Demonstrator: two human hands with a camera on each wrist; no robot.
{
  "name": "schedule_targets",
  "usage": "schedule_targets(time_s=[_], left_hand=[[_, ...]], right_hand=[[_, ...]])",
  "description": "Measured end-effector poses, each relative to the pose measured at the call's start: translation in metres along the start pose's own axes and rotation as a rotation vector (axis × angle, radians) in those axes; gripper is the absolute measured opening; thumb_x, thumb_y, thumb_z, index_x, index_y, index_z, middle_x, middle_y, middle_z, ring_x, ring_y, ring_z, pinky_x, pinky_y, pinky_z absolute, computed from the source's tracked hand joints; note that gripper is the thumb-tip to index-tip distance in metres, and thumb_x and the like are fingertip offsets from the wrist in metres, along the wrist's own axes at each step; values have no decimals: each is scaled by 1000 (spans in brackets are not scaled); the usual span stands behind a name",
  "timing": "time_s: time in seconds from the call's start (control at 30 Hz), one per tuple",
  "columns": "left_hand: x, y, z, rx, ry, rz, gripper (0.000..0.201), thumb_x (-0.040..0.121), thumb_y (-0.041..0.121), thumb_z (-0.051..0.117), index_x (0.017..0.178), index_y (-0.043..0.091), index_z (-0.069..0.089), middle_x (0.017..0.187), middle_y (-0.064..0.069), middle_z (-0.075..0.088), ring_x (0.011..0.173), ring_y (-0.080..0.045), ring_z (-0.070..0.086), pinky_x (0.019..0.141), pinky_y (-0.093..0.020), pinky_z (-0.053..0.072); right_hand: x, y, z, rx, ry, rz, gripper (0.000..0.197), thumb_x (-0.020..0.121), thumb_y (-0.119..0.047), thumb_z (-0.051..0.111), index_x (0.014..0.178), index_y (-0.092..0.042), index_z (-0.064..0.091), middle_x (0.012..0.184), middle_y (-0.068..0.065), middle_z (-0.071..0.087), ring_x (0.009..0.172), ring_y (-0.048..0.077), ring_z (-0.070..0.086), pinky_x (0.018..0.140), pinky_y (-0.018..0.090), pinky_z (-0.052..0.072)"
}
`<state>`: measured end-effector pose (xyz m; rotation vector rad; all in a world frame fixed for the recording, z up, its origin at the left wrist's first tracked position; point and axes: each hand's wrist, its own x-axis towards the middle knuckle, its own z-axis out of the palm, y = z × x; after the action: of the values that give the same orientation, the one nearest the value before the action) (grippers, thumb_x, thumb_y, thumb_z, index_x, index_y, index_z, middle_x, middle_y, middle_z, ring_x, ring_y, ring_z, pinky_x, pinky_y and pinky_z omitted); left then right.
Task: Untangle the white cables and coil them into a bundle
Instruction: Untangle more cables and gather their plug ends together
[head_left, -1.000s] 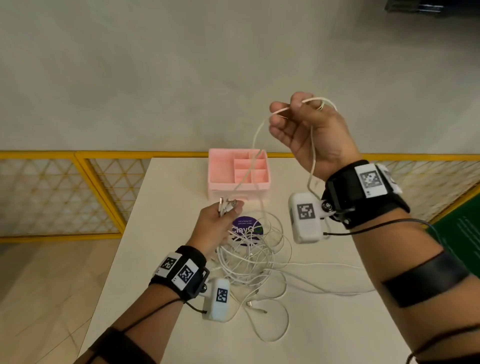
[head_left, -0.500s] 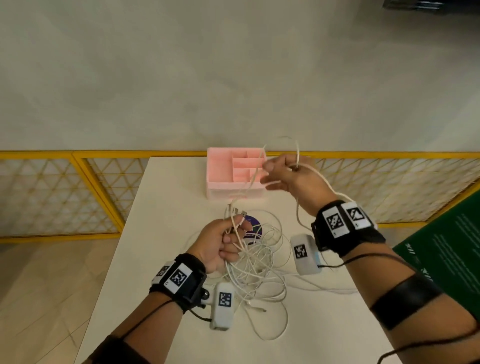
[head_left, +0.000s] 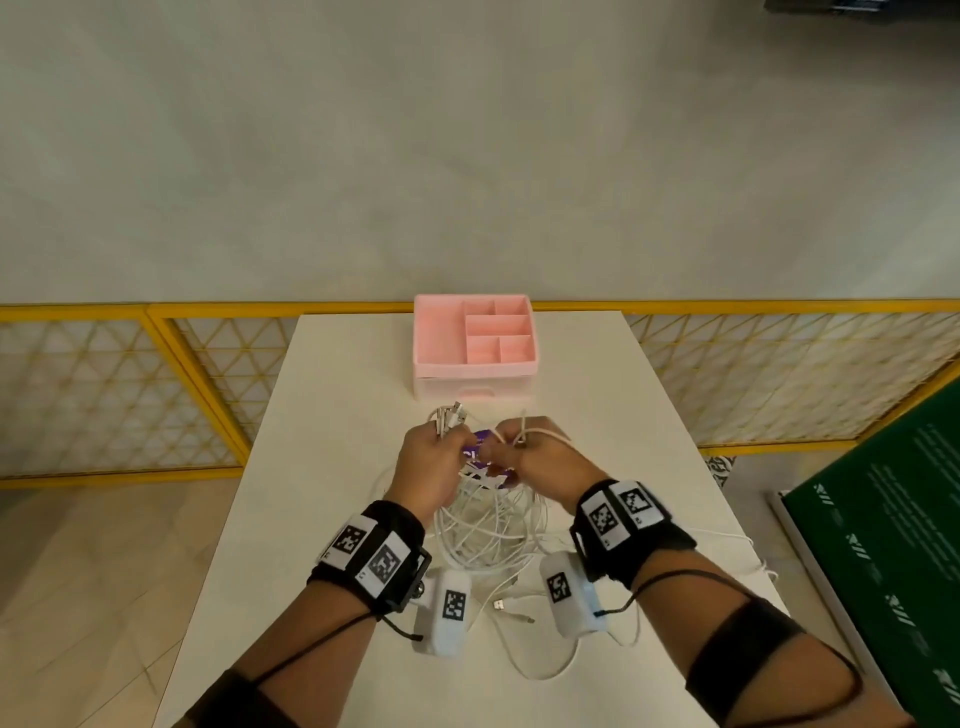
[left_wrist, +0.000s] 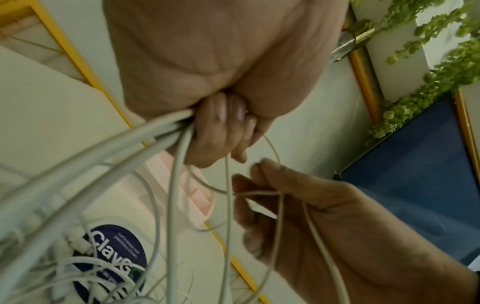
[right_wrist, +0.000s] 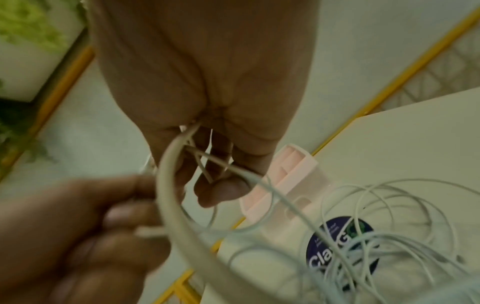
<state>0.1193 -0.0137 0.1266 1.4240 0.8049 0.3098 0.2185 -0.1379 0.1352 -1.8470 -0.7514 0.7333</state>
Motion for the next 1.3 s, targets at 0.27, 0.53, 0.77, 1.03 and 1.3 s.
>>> schedule_targets(time_s=[0.27,0.53,0.77,1.03,1.3], left_hand=[[-4,-1,1,-104,-135,-14,20,100,22,53,89,10,62,55,3,36,41,-9,26,42,-20,19],[-4,-14,-15,242,-433,-47,23,99,25,59,91,7,71,57,3,45,43,-10,27,42,-20,20],[-2,-35,-30,115,-248,-80,22,93,23,70,103,4,67,83,-9,64,44,-9,28,42,-21,21],[3,-12,-34,-295,6,-12,22,102,27,54,91,10,62,68,-1,57,41,-6,27,38,-17,20],[-4,18,-18,-527,-34,70,32,105,33,47,77,16,51,53,7,30,40,-6,20,38,-17,15]], right_hand=[[-2,-8,-35,63,-60,11,21,88,-21,73,88,0,71,71,11,64,61,18,58,51,24,43],[7,-15,-91,404,471,-4,30,101,-24,50,74,-17,61,48,-6,42,40,9,31,39,15,20],[-24,-30,-217,-115,649,-57,19,79,-29,63,69,-14,67,56,-6,51,51,11,40,54,28,28],[-72,117,-253,-648,473,695,60,80,-61,61,101,-6,55,90,16,60,74,30,56,69,39,45],[-77,123,-150,-922,193,911,39,102,-12,39,139,0,46,144,18,47,135,30,43,109,39,35]])
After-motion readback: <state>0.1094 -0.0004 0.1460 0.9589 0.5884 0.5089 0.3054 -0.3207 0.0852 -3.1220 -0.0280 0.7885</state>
